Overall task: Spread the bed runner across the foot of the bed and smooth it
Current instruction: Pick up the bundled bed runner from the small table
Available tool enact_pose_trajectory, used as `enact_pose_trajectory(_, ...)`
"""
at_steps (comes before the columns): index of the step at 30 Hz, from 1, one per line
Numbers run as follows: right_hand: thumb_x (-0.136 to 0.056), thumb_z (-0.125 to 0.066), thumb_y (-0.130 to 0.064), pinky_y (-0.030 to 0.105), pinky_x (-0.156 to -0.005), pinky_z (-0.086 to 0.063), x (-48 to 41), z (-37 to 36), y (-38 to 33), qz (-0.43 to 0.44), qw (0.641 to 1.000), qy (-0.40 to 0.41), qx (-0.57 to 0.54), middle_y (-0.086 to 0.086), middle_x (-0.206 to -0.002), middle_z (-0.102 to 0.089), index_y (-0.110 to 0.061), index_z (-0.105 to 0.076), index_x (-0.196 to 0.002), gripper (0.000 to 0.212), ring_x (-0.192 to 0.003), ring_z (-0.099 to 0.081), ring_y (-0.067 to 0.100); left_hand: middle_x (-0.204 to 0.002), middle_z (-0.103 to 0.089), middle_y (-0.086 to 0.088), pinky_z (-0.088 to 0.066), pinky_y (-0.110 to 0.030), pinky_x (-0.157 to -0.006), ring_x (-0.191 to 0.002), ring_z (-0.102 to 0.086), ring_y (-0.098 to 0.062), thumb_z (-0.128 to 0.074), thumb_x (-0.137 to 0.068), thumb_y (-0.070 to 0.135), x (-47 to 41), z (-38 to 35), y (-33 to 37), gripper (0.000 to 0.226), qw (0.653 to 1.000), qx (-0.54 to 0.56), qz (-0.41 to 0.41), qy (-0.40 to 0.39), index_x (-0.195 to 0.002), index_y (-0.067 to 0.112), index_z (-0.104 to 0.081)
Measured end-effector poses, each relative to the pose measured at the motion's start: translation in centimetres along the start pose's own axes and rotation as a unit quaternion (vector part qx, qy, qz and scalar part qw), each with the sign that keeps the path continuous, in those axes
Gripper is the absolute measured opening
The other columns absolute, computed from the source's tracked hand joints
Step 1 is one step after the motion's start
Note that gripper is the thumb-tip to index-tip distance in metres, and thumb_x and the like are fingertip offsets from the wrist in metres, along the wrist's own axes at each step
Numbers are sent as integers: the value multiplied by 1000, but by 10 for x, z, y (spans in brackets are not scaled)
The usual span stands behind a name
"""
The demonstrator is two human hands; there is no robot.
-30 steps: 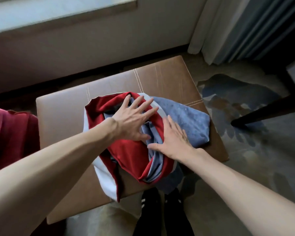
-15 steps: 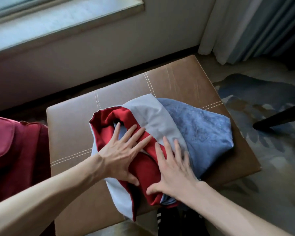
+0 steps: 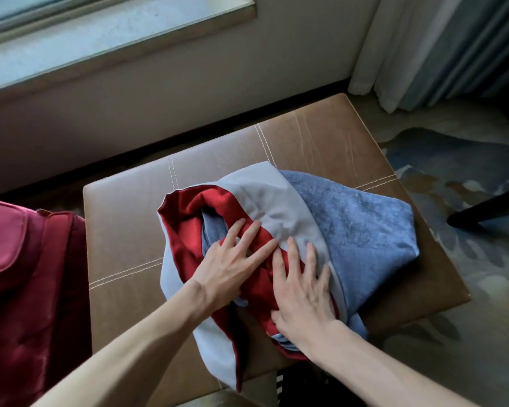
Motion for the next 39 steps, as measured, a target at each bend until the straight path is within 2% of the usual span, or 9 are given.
enact_pose_trajectory(3,-73,-69,-27,61,-102,-29,-1,6,0,-3,1000,9,0,18,-154,-9,-9,-15,-147,93,-138,-11,45,-144,-36,-21,-54,-41,-52,-124,-40,-45,-61,-74,3,-2,4,2,69,1000,16,7,18,-137,23,-41)
enact_pose_trajectory(7,-52,-83,-19,55,-81,-49,0,16,5,-18,998,52,-16,12,-134,-48,-11,-52,-124,79,-118,-47,40,-132,-50,-20,-49,-34,-39,-104,-53,-41,-66,-71,1,-2,11,7,59,999,15,10,37,-125,20,-54)
enact_pose_trajectory(13,-36,-86,-8,51,-74,-53,5,35,8,18,994,93,-51,10,-119,-58,-11,-59,-113,81,-102,-57,37,-112,-62,-14,-43,-29,-34,-79,-57,-30,-78,-61,7,4,38,16,42,998,12,-3,63,-101,14,-65)
enact_pose_trajectory(18,-35,-85,-7,46,-71,-55,9,82,13,52,987,147,-36,6,-109,-63,-15,-63,-108,76,-89,-61,32,-101,-64,-8,-41,-25,-33,-75,-59,-26,-88,-37,22,6,80,17,60,998,19,25,60,-93,17,-67)
enact_pose_trajectory(21,-38,-82,-3,45,-69,-56,11,124,9,73,982,173,-23,6,-107,-64,-16,-65,-106,71,-86,-62,31,-98,-65,-7,-38,-23,-33,-73,-60,-25,-84,-45,14,10,117,8,50,994,7,50,92,-92,18,-68)
enact_pose_trajectory(24,-43,-82,-4,47,-71,-55,13,165,-4,99,976,191,-15,7,-110,-64,-16,-64,-108,69,-88,-62,32,-101,-64,-5,-43,-25,-36,-78,-60,-24,-86,-46,25,21,152,-7,54,992,-4,74,101,-97,21,-68)
enact_pose_trajectory(30,-57,-77,-7,51,-76,-53,26,252,-46,150,963,226,7,10,-116,-59,-16,-58,-114,61,-94,-58,36,-100,-64,-11,-43,-29,-34,-80,-61,-30,-79,-57,11,57,239,-43,45,981,-12,111,160,-100,15,-67)
enact_pose_trajectory(34,-63,-73,-7,51,-78,-52,40,313,-79,187,947,259,21,9,-116,-59,-17,-58,-114,54,-95,-57,37,-98,-63,-10,-51,-35,-46,-84,-60,-31,-70,-75,12,91,299,-63,27,967,-13,162,198,-101,16,-67)
enact_pose_trajectory(39,-73,-65,-8,48,-73,-51,72,378,-119,244,928,278,43,7,-114,-60,-17,-58,-116,44,-91,-56,35,-100,-64,-9,-42,-30,-45,-85,-60,-30,-69,-76,14,146,367,-68,27,947,-53,230,220,-103,17,-67)
Point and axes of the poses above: each hand's wrist, its own x-axis away from the middle knuckle, its own z-axis out of the back of the hand, y = z × x, the point moved 6 cm from there along -x, towards the middle knuckle
